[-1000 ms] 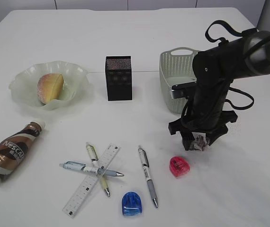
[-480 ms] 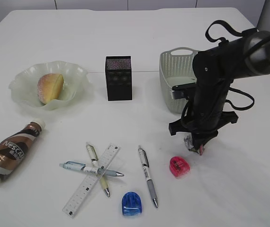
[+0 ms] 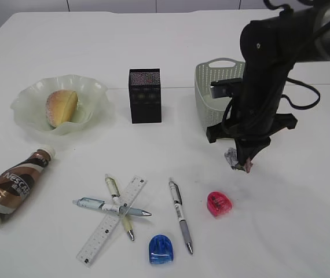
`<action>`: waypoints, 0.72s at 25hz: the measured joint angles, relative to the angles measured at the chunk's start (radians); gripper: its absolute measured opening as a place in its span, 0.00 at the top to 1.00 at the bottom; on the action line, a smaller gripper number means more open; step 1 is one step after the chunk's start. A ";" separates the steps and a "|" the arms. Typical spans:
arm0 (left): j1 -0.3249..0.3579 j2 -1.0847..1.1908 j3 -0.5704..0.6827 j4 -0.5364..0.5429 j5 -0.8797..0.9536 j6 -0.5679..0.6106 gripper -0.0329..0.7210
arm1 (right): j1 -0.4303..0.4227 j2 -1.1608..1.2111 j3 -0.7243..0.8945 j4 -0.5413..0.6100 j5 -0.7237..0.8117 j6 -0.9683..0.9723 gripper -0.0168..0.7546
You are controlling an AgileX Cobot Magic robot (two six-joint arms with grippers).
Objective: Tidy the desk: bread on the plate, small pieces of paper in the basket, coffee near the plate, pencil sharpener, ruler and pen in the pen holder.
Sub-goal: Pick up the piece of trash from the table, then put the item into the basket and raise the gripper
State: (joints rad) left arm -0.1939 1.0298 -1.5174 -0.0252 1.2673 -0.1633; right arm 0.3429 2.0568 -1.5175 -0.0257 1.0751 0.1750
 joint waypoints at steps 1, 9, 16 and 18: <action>0.000 0.000 0.000 0.000 0.000 0.000 0.33 | 0.000 -0.014 -0.004 0.004 0.013 -0.005 0.99; 0.000 0.000 0.000 0.000 0.000 0.000 0.33 | 0.000 -0.119 -0.051 -0.048 -0.007 -0.006 0.99; 0.000 0.000 0.000 0.000 0.000 0.000 0.33 | -0.022 -0.120 -0.162 -0.229 -0.150 0.114 0.99; 0.000 0.000 0.000 0.000 0.000 0.000 0.33 | -0.049 -0.114 -0.200 -0.242 -0.179 0.124 0.99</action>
State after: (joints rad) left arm -0.1939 1.0298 -1.5174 -0.0252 1.2673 -0.1633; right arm 0.2938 1.9429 -1.7175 -0.2677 0.8957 0.2995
